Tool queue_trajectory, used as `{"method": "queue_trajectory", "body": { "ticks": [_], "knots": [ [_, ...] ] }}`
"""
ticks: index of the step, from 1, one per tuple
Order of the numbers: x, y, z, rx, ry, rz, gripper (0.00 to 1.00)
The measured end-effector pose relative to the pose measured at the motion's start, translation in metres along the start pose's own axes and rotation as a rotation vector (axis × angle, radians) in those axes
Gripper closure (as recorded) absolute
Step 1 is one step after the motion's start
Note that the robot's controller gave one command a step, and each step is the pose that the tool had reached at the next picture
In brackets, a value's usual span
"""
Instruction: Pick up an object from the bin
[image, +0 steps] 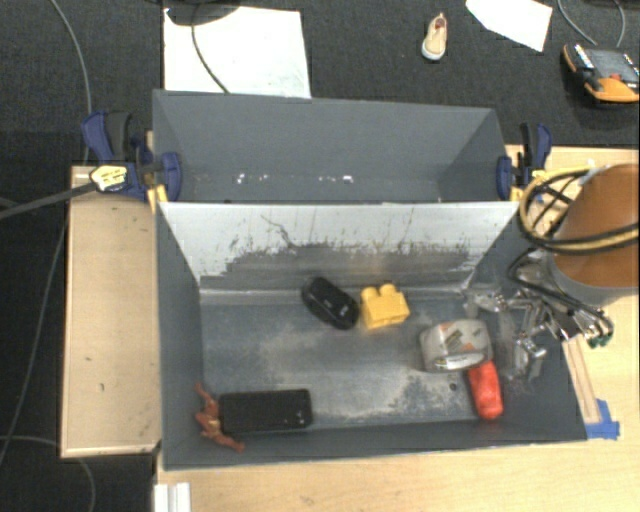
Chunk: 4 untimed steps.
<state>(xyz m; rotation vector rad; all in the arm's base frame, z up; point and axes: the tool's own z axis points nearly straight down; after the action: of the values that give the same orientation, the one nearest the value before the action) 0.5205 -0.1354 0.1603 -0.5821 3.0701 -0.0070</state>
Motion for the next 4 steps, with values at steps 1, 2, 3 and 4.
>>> {"method": "queue_trajectory", "body": {
  "ticks": [1,2,3,4],
  "knots": [
    [-0.003,-0.003,0.004,0.001,-0.002,0.011,0.0],
    [0.006,0.016,0.043,0.001,-0.004,-0.039,0.0],
    [0.006,0.016,-0.008,0.006,-0.011,-0.016,0.0],
    [0.029,0.017,0.023,-0.001,-0.004,-0.02,0.0]
  ]
}}
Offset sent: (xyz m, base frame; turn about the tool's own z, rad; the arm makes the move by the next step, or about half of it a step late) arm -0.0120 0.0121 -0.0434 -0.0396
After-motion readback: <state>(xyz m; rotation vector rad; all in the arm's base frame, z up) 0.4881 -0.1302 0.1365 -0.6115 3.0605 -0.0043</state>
